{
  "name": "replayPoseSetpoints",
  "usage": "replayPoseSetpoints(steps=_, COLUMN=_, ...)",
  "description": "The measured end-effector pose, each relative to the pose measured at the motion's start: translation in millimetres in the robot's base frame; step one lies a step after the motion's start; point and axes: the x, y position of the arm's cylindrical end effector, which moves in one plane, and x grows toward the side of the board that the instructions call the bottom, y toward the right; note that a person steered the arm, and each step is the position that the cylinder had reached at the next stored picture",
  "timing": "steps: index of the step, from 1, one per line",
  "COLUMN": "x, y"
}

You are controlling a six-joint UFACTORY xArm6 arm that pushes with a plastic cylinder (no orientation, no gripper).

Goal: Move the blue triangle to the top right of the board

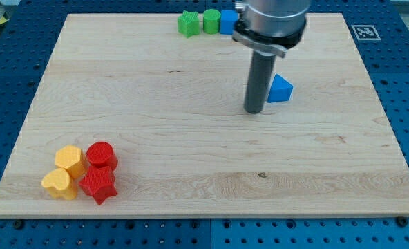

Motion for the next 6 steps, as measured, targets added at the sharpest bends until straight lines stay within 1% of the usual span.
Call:
replayPoseSetpoints(steps=1, x=-14, y=1)
replayPoseSetpoints(steps=2, x=-20, y=25)
replayPoseSetpoints(steps=3, x=-20, y=39)
replayPoseSetpoints(steps=4, x=-20, y=39)
replayPoseSetpoints(steps=6, x=-13, y=77)
